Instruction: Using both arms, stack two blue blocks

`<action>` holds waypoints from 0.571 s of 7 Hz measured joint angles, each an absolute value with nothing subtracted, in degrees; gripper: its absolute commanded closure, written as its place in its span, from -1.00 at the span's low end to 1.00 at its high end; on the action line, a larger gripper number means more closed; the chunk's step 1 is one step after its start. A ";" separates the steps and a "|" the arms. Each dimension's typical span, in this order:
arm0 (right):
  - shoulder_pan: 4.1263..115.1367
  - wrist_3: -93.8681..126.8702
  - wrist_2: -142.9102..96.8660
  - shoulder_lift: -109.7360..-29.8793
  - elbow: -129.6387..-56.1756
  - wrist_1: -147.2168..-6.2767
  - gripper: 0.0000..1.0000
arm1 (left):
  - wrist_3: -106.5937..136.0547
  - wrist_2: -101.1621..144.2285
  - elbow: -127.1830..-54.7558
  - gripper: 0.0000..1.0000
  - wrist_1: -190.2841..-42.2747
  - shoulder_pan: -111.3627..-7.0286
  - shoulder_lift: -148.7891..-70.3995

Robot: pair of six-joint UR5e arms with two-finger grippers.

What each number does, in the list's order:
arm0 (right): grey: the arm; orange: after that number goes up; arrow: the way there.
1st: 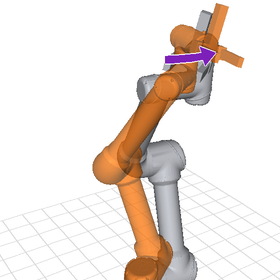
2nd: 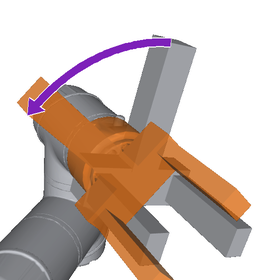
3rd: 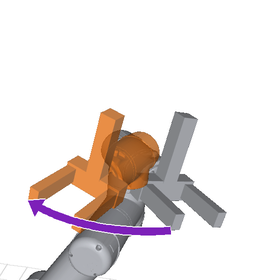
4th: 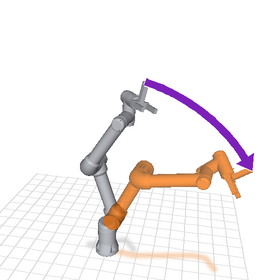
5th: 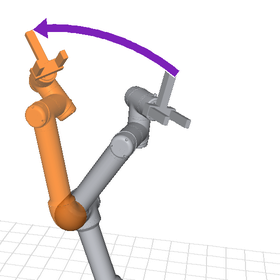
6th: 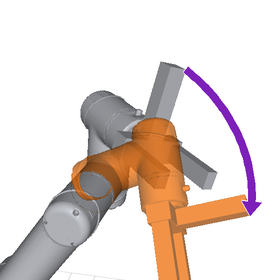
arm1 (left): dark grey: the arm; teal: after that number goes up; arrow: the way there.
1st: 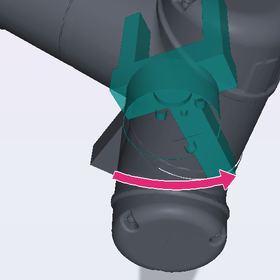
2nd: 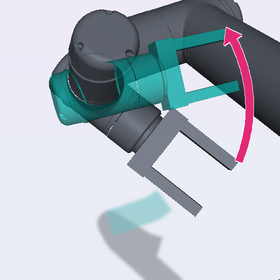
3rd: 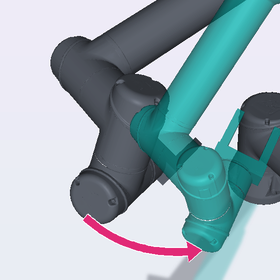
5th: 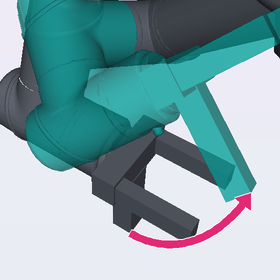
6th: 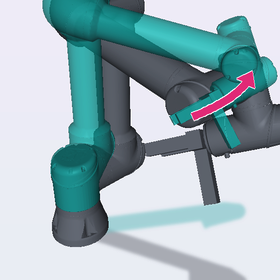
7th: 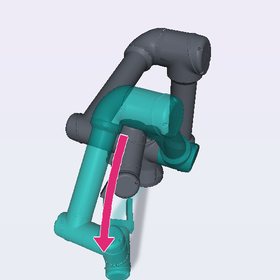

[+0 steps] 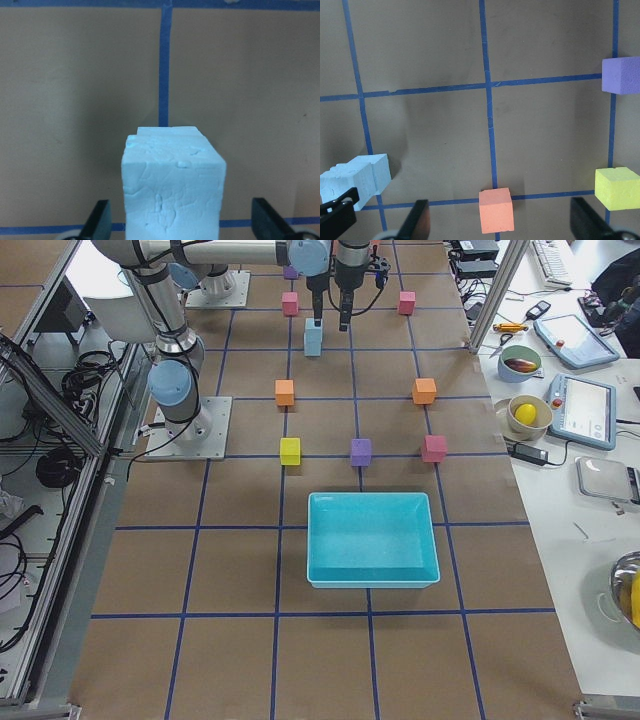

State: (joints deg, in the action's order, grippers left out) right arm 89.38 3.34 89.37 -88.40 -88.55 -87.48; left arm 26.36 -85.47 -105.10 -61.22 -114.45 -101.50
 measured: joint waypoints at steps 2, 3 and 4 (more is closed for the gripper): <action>89.44 3.32 89.34 -88.42 -88.51 -87.51 -1.00 | 15.76 -85.63 -103.51 -1.00 -65.07 -107.19 -97.06; 89.48 3.30 89.29 -88.42 -88.52 -87.53 -1.00 | 8.61 -85.82 -102.09 -1.00 -69.07 -102.05 -94.38; 89.50 3.30 89.27 -88.42 -88.56 -87.56 -1.00 | 3.25 -85.93 -99.68 -1.00 -73.41 -96.98 -91.99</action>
